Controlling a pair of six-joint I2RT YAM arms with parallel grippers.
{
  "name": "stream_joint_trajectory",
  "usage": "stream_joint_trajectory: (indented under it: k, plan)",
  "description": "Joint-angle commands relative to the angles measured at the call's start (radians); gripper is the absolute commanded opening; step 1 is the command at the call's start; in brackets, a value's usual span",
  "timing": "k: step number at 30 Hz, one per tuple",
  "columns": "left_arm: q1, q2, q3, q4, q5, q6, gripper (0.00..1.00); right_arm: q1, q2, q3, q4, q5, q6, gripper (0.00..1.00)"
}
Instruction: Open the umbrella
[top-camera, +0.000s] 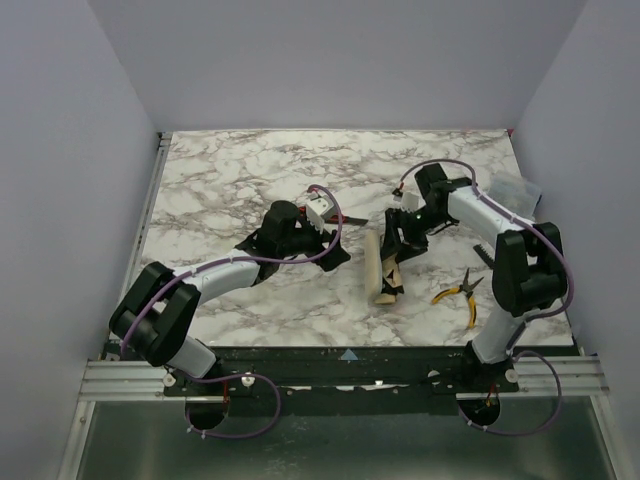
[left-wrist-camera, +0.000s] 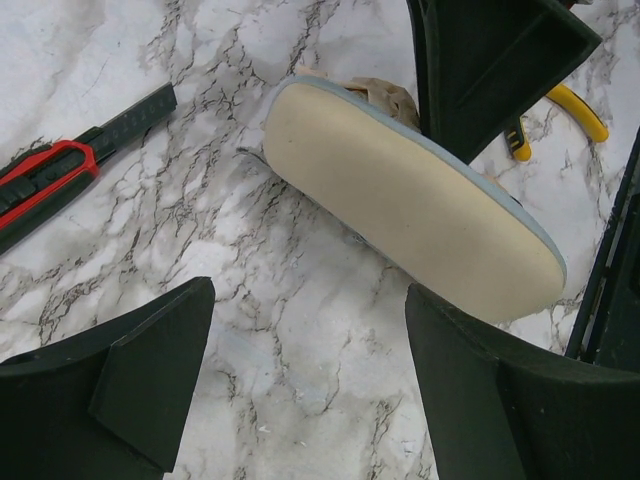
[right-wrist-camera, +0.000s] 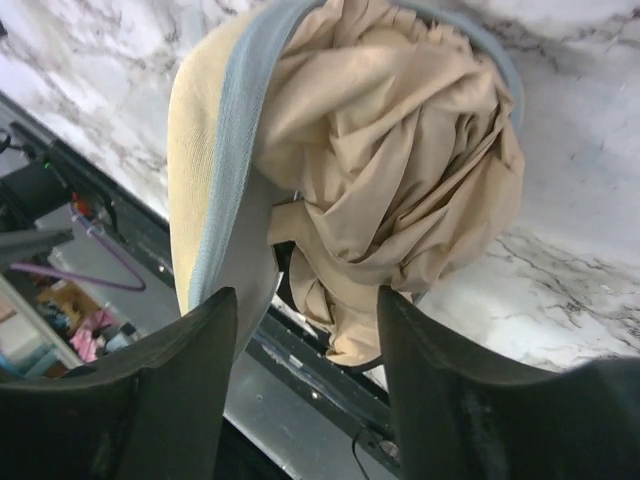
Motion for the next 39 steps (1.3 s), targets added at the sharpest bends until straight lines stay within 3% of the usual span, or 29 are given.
stream_joint_trajectory:
  k: [1, 11, 15, 18, 23, 24, 32, 39]
  plan:
    - [-0.001, -0.008, 0.012, 0.016, -0.021, -0.002, 0.78, 0.052, 0.022, 0.062, 0.044, 0.147, 0.082, 0.64]
    - [0.001, -0.026, 0.008, 0.004, -0.068, 0.017, 0.79, 0.232, 0.045, 0.058, 0.095, 0.539, 0.139, 0.69]
    - [0.002, -0.032, 0.001, -0.001, -0.085, 0.024, 0.79, 0.25, 0.074, 0.021, 0.108, 0.628, 0.116, 0.64]
    - [0.005, -0.035, 0.003, -0.008, -0.087, 0.029, 0.79, 0.247, 0.121, -0.006, 0.096, 0.715, 0.105, 0.42]
    - [0.015, -0.045, 0.015, -0.035, -0.086, 0.052, 0.8, 0.176, 0.166, 0.02, 0.077, 0.687, 0.086, 0.01]
    - [0.019, -0.048, 0.018, -0.042, -0.087, 0.059, 0.81, 0.144, 0.17, 0.039, 0.077, 0.678, 0.071, 0.0]
    - [0.068, -0.044, 0.067, -0.11, -0.074, 0.095, 0.85, -0.166, 0.317, 0.402, 0.075, 0.619, -0.189, 0.0]
    - [0.115, -0.012, 0.139, -0.131, -0.072, 0.107, 0.86, -0.289, 0.572, 0.826, 0.054, 0.637, -0.321, 0.0]
